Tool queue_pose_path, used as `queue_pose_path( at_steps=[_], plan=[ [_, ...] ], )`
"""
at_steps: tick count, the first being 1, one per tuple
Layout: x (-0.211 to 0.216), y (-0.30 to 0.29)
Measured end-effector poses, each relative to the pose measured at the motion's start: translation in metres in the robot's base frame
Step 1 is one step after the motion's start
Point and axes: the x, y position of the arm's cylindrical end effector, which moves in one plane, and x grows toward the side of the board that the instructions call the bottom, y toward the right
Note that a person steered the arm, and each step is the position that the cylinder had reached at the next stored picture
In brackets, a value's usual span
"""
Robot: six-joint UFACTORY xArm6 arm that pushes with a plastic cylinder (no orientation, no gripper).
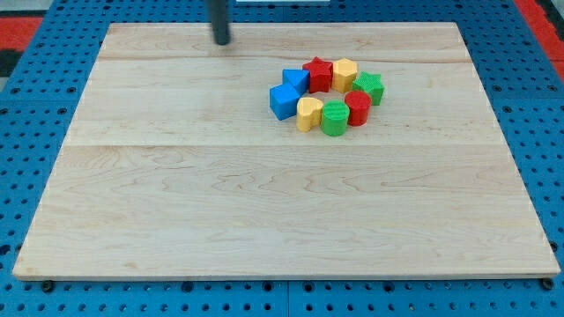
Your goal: Separate the green circle and yellow heart from the group of blocks
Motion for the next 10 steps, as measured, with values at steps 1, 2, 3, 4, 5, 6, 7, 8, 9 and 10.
queue_pose_path(
  at_steps=[1, 2, 3, 4, 5, 6, 7, 8, 9, 10],
  plan=[
    [0.014, 0.104],
    [0.047, 0.206],
    [0.107, 0.266],
    [0.165, 0.263],
    [0.179, 0.22],
    [0.179, 0.174],
    [0.174, 0.134],
    [0.164, 0.117],
    [0.158, 0.088],
    [0.158, 0.061]
  ],
)
